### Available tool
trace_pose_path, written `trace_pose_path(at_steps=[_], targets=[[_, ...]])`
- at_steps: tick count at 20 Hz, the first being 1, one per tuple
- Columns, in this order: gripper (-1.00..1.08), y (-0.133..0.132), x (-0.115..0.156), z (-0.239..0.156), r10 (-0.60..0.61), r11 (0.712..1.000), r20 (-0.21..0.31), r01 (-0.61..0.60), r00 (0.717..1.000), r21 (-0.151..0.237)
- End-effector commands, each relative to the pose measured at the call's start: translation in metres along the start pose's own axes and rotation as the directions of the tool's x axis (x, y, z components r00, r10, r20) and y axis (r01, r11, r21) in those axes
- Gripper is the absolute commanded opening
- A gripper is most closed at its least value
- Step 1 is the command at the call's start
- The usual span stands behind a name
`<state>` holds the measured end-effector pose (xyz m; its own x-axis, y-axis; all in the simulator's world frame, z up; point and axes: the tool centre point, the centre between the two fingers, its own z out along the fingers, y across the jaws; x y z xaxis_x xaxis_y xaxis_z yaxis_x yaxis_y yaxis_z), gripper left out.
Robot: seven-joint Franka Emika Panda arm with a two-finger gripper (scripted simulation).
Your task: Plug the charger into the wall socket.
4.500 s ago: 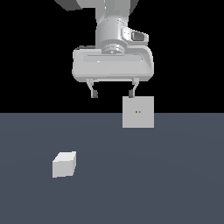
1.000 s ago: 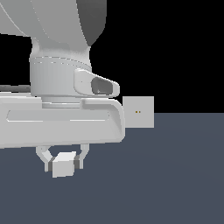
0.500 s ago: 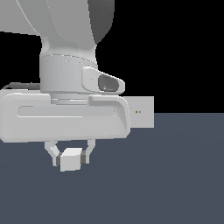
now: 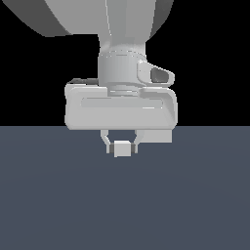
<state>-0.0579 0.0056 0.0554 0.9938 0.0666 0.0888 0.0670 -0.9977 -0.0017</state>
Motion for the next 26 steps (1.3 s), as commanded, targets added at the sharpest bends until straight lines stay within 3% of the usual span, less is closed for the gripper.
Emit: trace_pose_path(at_steps=[1, 6, 11, 26], targets=[[-1.0, 0.025, 0.013, -0.012, 0.037, 0.999, -0.001, -0.037, 0.999, -0.003], [-1.0, 0.063, 0.032, -0.03, 0.093, 0.996, -0.001, -0.093, 0.996, -0.008], [-1.0, 0.084, 0.042, -0.04, 0.124, 0.992, -0.001, -0.124, 0.992, -0.012], [-1.0, 0.088, 0.048, -0.041, 0.129, 0.992, -0.001, -0.129, 0.992, -0.013]])
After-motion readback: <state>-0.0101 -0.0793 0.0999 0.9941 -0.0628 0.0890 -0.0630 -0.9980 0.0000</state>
